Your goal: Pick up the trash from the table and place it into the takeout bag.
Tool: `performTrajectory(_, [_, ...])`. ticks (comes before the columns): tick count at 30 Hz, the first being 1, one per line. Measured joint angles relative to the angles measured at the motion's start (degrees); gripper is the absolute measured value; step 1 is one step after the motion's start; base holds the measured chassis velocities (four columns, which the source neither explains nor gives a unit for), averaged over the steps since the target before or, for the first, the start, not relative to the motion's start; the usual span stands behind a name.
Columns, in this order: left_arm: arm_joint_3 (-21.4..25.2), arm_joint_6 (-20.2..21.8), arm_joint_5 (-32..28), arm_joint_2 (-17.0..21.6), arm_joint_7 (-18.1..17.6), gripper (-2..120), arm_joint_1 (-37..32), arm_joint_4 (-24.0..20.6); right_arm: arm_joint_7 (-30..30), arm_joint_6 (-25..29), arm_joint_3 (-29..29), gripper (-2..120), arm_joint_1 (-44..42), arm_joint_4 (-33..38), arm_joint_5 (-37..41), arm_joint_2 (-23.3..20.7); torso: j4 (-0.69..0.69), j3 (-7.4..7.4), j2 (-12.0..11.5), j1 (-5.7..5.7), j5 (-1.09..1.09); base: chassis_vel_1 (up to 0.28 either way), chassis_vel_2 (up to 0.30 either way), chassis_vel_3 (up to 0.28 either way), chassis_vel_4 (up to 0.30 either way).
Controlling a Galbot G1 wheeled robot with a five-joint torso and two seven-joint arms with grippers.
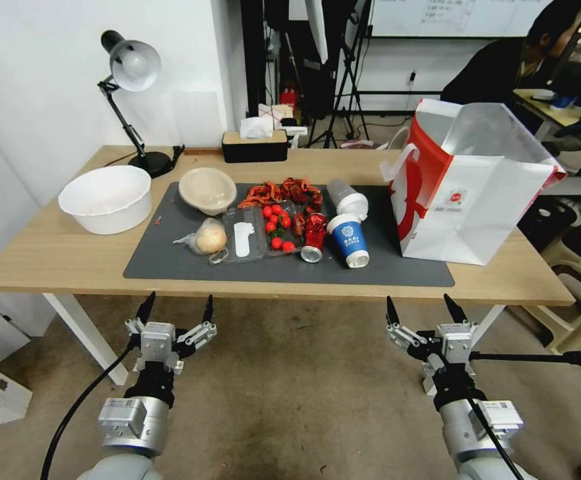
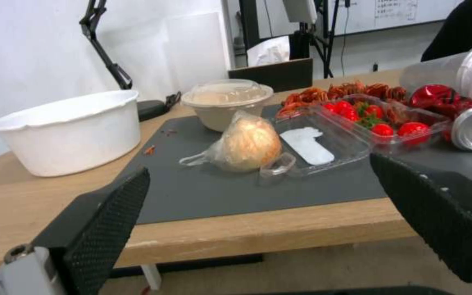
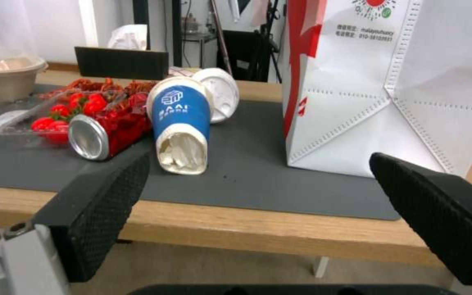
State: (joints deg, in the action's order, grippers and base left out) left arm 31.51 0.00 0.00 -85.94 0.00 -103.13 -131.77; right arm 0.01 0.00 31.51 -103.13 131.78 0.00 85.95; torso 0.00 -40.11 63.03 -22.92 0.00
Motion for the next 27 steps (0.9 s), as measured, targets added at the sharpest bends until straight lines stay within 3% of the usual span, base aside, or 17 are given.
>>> performTrajectory(24, [0.0,0.1,0.0,0.0,0.0,100,0.1,0.0,0.0,-0.3,0.0,100,0.2,0.0,0.2,0.0,0.00,0.00,0.0,0.00,0.00,0.000,0.000,0.000,0.000])
performTrajectory(27, [0.8,3.3,-1.1,-0.6,0.2,100,1.5,-0.3,1.5,-4.8,1.0,100,2.9,0.2,2.6,-0.6,0.00,0.00,0.0,0.00,0.00,0.000,0.000,0.000,0.000])
